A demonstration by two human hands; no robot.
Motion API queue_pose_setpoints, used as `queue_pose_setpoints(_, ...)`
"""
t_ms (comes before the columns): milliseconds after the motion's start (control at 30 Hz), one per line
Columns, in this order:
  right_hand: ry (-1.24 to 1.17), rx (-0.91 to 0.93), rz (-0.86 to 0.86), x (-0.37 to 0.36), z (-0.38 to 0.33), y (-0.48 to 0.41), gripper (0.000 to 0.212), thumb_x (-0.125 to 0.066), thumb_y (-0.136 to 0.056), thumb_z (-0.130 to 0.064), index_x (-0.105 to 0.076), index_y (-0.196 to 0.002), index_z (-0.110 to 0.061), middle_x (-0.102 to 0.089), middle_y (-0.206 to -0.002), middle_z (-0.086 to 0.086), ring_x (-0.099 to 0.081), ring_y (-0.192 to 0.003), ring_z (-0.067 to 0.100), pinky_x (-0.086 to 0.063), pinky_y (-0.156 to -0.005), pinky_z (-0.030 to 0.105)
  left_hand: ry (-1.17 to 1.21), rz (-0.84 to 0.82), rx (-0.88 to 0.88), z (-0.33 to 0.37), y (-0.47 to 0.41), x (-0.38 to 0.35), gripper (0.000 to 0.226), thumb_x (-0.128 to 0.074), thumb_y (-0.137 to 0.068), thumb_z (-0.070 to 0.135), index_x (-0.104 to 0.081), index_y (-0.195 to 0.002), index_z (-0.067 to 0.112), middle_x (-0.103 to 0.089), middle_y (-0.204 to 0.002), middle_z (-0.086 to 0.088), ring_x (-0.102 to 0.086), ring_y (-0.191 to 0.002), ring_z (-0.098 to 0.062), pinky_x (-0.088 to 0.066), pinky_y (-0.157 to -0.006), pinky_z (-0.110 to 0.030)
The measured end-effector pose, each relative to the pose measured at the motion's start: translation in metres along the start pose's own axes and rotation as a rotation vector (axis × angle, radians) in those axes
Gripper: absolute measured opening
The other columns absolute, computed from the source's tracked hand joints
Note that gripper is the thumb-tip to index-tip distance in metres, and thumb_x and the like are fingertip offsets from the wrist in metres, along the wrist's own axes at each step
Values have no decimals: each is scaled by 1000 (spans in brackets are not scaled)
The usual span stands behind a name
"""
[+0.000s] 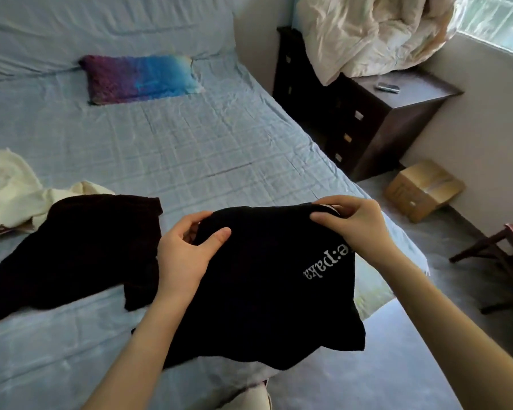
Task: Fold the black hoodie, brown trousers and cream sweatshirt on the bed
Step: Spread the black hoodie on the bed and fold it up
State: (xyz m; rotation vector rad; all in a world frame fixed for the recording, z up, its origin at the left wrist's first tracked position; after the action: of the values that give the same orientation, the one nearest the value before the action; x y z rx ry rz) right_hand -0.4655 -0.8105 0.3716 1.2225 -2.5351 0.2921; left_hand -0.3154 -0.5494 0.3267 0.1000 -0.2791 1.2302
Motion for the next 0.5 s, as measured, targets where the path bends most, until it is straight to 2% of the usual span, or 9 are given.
queue_pose_setpoints(133,33,17,-98,16,-4,-75,16,-86,-74,-25,-80,-88,-31,-79,-81,-3,-76,-73,11,-55,-64,15,18,95,37,12,-29,-28,40,-83,-73,39,-70,-111,33,-70,-102,17,-62,-99,5,-48,-85,-14)
queue_pose_setpoints(200,55,54,-159,21,-10,-112,17,-86,-74,-25,-80,-89,-31,-79,-82,-3,-76,-75,13,-57,-66,18,11,148,45,19,-38,-40,41,-83,-74,38,-69,-112,31,-69,-101,13,-63,-98,-1,-50,-86,-18)
queue_pose_setpoints(267,80,85,-244,24,-15,-148,19,-87,-74,-25,-80,-90,-31,-79,-83,-3,-76,-76,13,-59,-69,20,3,209,59,24,-43,-51,41,-83,-74,39,-69,-111,30,-69,-98,11,-64,-95,-5,-51,-83,-18)
queue_pose_setpoints(367,151,134,-403,19,-15,-199,20,-87,-75,-23,-80,-93,-29,-79,-87,-4,-76,-83,13,-61,-78,25,2,317,100,25,-45,-72,39,-82,-75,40,-68,-110,30,-68,-93,11,-64,-89,-5,-50,-75,-12)
queue_pose_setpoints(500,231,214,-739,-8,-4,-249,22,-84,-78,-14,-78,-96,-27,-78,-94,-7,-74,-90,6,-55,-83,13,2,483,206,4,-11,-125,38,-81,-74,46,-64,-106,34,-64,-88,11,-62,-84,-6,-49,-71,-14)
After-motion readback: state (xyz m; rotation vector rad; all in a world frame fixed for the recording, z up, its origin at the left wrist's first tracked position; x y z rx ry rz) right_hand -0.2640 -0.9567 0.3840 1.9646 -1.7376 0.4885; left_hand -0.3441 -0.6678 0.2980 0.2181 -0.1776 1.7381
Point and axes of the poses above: each hand's wrist, its own y-axis away from the middle knuckle, its own x-axis out of the back of the hand, z = x × y, the point moved 5 cm from there along -y, towards the middle knuckle
